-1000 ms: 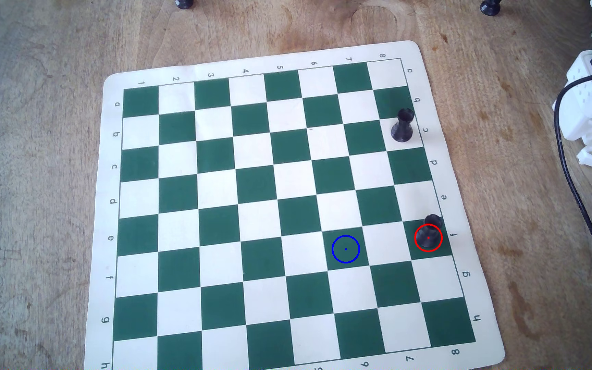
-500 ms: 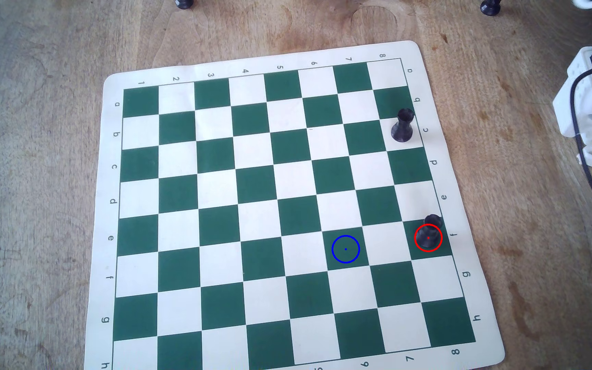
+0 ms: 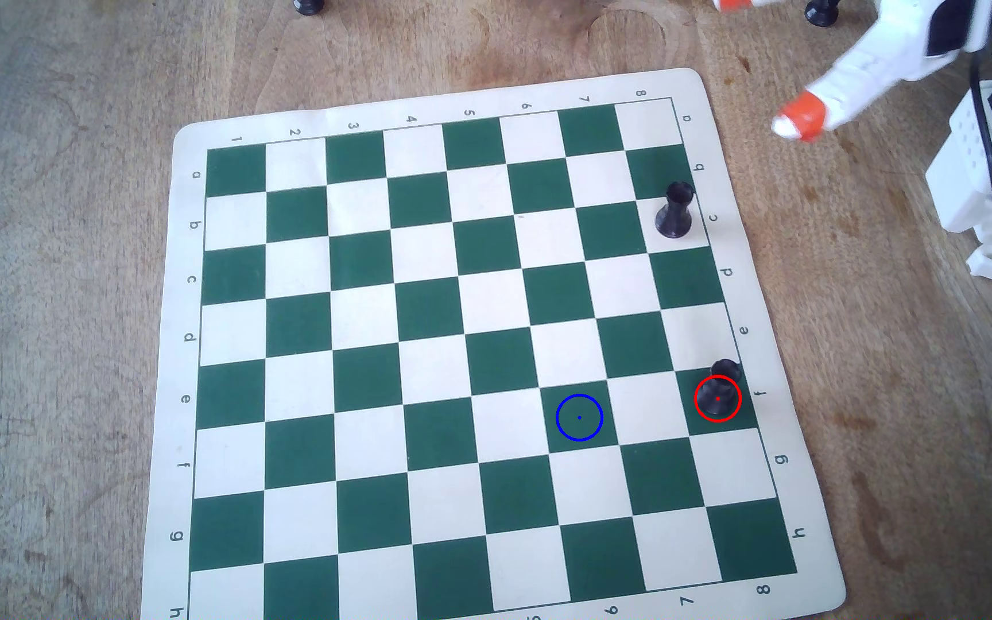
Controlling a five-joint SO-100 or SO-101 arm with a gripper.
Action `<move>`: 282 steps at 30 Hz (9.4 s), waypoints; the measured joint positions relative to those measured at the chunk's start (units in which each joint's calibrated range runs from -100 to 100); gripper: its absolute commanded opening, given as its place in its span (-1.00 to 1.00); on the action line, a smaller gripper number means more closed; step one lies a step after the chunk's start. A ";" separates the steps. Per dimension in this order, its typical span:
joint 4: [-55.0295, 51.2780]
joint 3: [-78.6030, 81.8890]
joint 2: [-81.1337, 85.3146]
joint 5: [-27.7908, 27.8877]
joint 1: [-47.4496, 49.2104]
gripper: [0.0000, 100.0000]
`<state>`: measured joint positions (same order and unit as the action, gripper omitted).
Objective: Move the chess piece from red to blue
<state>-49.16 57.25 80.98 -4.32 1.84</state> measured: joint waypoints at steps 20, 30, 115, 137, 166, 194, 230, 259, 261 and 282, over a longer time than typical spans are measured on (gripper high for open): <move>-26.45 -0.63 -16.51 -4.49 12.39 -0.41; -15.06 21.42 -10.22 -7.67 14.90 -0.36; 42.63 24.40 -49.35 -9.52 20.87 -0.72; 14.34 8.59 -43.07 -9.82 20.94 -0.95; 12.59 -32.90 -80.69 -10.16 19.91 -0.93; 19.52 -33.08 -88.90 -10.16 17.70 -0.77; 22.47 8.59 -23.21 -8.35 11.28 -1.00; 130.68 41.84 15.08 5.71 -3.76 -1.00; 135.46 41.84 15.08 5.71 -3.76 -1.00; 148.61 41.84 15.08 5.91 -3.76 -0.99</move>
<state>99.44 99.10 96.06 1.59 -1.92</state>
